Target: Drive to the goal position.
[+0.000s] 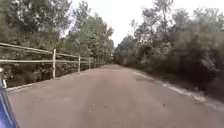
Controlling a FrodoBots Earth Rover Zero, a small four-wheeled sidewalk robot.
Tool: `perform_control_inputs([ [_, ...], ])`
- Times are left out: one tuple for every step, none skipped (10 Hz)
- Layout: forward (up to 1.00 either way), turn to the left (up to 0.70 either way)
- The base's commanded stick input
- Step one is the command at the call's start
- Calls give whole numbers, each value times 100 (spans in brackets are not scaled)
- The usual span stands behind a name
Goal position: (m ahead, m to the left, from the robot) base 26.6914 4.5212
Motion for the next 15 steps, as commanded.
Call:
perform_control_inputs([
  [70, 0],
  [70, 0],
  [70, 0],
  [70, 0],
  [70, 0],
  [70, 0],
  [70, 0],
  [70, 0],
  [70, 0],
  [70, 0],
  [70, 0],
  [70, 0],
  [70, 0],
  [70, 0],
  [70, 0],
])
